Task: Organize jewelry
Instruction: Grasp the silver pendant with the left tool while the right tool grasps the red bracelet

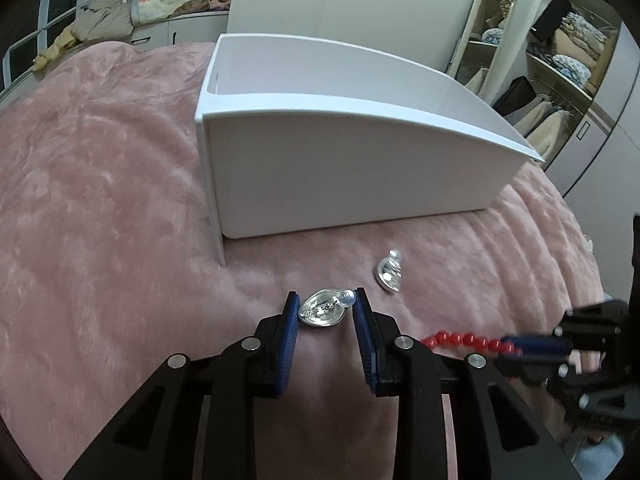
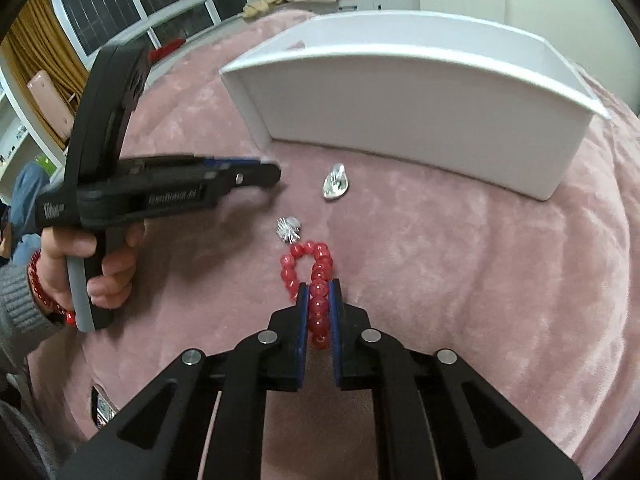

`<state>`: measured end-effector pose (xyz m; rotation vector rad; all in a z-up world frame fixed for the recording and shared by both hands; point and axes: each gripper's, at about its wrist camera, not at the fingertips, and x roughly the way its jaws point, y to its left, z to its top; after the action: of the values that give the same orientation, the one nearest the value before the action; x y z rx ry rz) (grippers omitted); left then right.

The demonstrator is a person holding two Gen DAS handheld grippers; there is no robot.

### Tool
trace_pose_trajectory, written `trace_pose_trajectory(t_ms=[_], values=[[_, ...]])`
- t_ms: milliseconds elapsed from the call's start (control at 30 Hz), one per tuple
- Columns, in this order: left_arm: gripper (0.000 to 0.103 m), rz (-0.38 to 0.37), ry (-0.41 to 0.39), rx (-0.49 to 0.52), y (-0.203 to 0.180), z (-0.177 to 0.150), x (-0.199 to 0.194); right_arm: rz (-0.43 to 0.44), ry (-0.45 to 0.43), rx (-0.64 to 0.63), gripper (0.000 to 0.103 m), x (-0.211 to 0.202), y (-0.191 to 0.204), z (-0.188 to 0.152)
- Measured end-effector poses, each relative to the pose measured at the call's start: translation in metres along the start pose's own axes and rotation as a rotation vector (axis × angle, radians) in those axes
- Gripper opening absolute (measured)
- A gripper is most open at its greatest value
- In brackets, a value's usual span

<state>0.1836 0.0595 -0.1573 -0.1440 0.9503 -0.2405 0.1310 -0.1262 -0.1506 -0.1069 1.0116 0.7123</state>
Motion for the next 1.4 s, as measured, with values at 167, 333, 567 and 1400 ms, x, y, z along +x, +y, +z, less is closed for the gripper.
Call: trace_pose_trajectory(t_ms=[167,333,567,1400], values=[[0.032,-0.008,-0.008,-0.012,-0.003,-0.009,-0.008,0.007,-0.055,0.019,0.010,-0.024,-0.004,-0.002],[0.032,-0.025,-0.024,-0.030,-0.009,-0.016,-0.021,0.026,-0.107,0.034,0.010,-0.042,-0.003,0.006],[0.032,-0.047,-0.063,-0.014,-0.026,-0.018,-0.046,0.032,-0.158,0.057,0.010,-0.062,-0.011,0.011],[0.032,-0.046,-0.127,0.028,-0.046,0.016,-0.081,0.010,-0.249,0.088,0.010,-0.097,-0.017,0.055]])
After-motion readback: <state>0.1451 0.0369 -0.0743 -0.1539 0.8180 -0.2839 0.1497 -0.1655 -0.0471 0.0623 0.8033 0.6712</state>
